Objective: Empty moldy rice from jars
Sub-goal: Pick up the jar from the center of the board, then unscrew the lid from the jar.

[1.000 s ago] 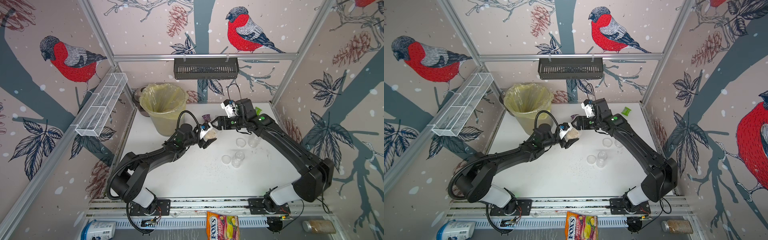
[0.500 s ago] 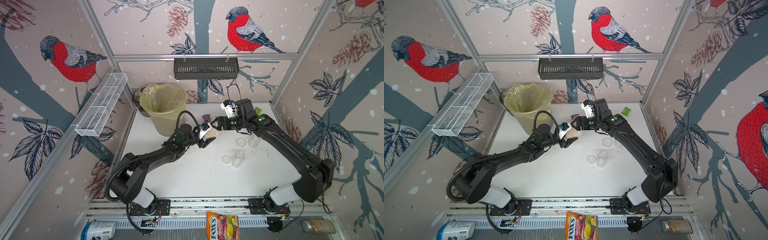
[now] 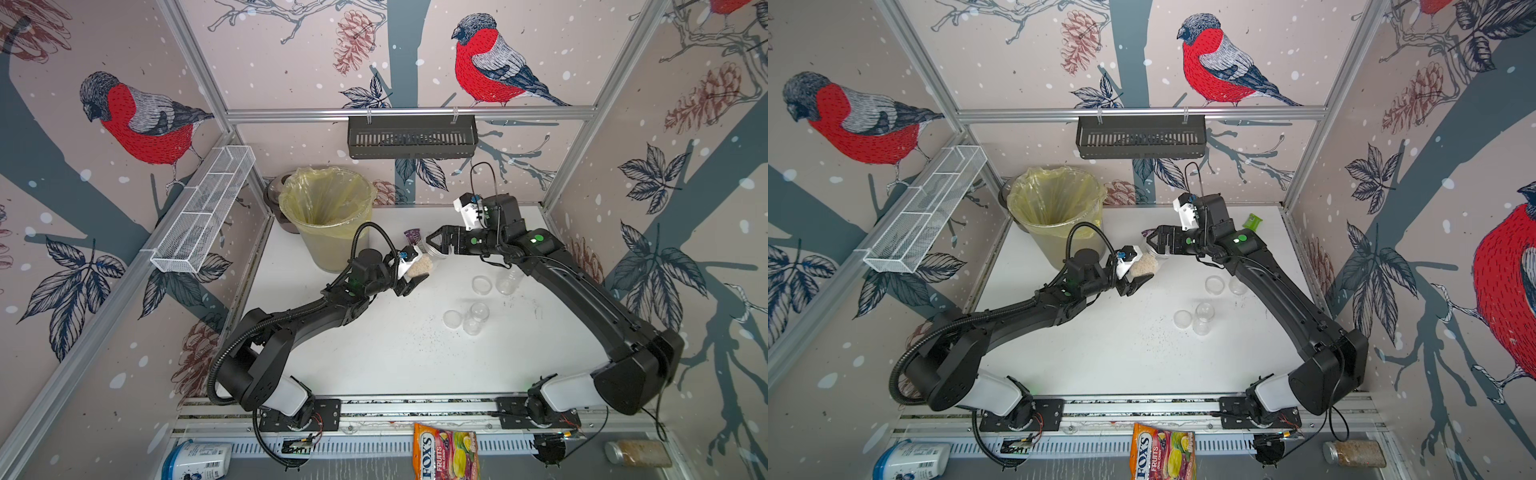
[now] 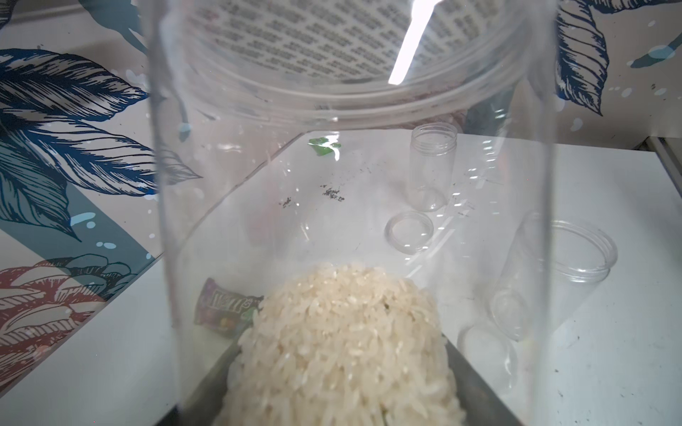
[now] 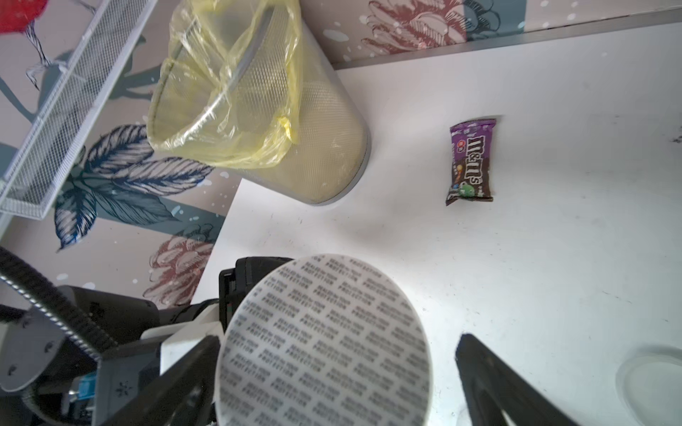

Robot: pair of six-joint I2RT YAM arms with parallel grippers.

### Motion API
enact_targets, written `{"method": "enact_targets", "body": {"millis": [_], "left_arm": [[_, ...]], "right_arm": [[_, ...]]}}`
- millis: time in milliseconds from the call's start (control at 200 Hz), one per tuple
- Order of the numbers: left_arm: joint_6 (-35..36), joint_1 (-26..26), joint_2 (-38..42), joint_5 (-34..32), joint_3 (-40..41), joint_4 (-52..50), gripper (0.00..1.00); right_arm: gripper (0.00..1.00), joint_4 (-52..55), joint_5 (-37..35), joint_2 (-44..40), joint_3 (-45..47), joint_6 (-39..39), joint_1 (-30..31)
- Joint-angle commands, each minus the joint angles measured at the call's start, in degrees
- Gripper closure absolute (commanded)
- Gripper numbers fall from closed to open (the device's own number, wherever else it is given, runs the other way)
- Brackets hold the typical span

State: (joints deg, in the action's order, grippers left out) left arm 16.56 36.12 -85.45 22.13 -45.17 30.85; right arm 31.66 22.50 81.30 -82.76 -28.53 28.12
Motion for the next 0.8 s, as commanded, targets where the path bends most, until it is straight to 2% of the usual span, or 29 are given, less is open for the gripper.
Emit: {"method": "enact_targets", "body": {"millis": [0, 190, 415, 695, 795], "left_arm": [[2.8, 0.0, 1.3, -2.4, 0.2, 1.8, 0.5], [6.7, 0.6, 3.7, -9.0, 0.8, -0.9, 0.5], [11.8, 2.9, 4.9, -17.5, 1.3, -3.7, 0.51], [14.2, 5.0, 5.7, -22.4, 3.0, -3.2, 0.51], [14.3, 5.1, 5.5, -22.9, 3.5, -2.9, 0.51]], "right_arm": [[0.0, -2.9, 1.6, -1.8, 0.6, -2.2, -1.9], [0.0, -1.5, 8.9, -3.0, 1.2, -5.8, -6.6], [0.0, 8.2, 9.8, 1.0, -4.6, -5.6, -5.7], [0.0, 11.3, 15.0, 4.2, -3.4, -7.7, -4.9], [0.0, 12.2, 14.1, 4.8, -4.9, -8.0, -3.8]]}}
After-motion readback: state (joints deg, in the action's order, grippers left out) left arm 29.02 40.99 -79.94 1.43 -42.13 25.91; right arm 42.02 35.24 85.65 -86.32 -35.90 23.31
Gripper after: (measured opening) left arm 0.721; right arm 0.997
